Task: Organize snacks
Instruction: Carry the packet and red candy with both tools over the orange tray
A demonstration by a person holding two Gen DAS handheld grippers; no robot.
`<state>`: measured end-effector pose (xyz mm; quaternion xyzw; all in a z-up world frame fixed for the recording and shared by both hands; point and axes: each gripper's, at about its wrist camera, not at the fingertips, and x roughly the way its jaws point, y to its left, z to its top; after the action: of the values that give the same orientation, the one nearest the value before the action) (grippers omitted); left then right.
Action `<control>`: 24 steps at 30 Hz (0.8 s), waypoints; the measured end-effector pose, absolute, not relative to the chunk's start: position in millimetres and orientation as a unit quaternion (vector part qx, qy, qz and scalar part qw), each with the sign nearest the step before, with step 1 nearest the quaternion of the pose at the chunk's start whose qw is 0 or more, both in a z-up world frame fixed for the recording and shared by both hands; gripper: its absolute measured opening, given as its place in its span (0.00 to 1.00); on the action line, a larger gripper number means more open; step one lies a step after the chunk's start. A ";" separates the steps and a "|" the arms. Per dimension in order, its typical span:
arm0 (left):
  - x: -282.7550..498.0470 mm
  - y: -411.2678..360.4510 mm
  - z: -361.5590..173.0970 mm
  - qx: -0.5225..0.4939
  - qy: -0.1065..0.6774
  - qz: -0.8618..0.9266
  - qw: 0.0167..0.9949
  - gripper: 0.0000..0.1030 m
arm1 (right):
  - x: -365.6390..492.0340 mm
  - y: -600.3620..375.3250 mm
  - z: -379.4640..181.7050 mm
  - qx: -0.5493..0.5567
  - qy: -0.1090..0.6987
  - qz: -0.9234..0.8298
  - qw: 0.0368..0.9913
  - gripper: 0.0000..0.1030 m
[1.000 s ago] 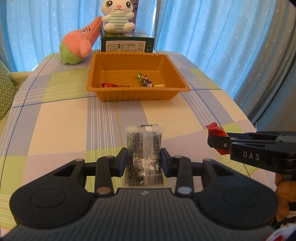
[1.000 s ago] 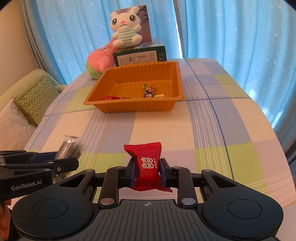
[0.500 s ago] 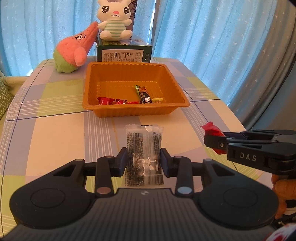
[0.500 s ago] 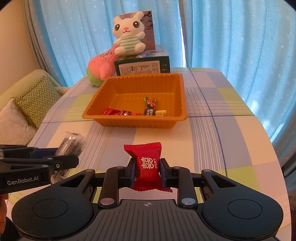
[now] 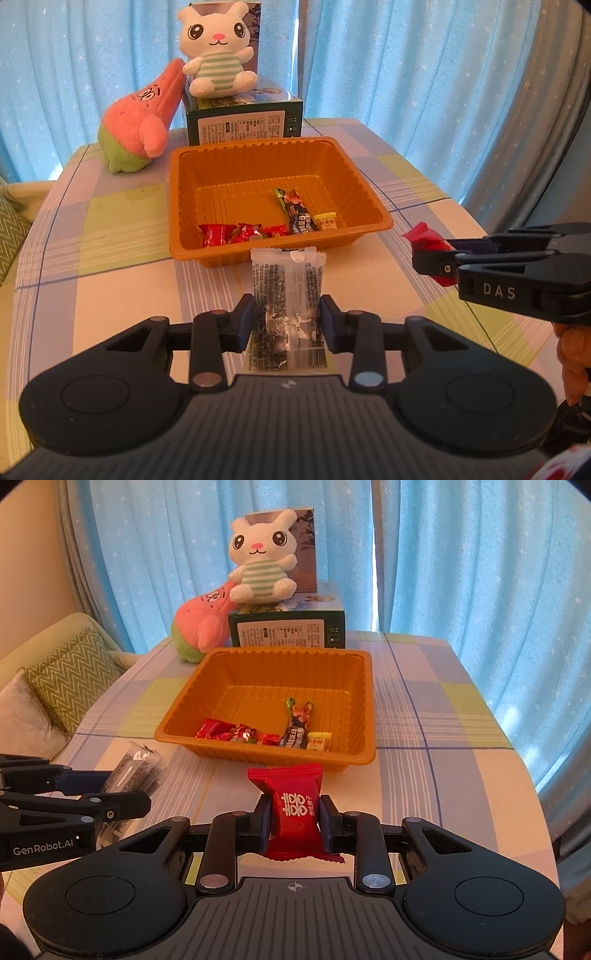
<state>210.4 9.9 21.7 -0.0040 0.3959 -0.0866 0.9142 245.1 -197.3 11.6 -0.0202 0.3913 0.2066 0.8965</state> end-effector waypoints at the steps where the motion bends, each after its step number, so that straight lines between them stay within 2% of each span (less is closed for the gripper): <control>1: 213.8 10.0 22.6 -0.002 0.396 -0.088 0.914 0.33 | 248.0 -196.1 11.8 -0.023 0.392 0.207 0.896 0.26; 24: 315.1 20.8 32.4 0.000 0.431 -0.113 0.895 0.33 | 346.2 -169.6 15.4 -0.048 0.430 0.224 0.873 0.26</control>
<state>315.1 20.8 32.4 -0.0004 0.4313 -0.1134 0.8951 346.2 -169.6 15.4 -0.0485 0.4298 0.2245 0.8732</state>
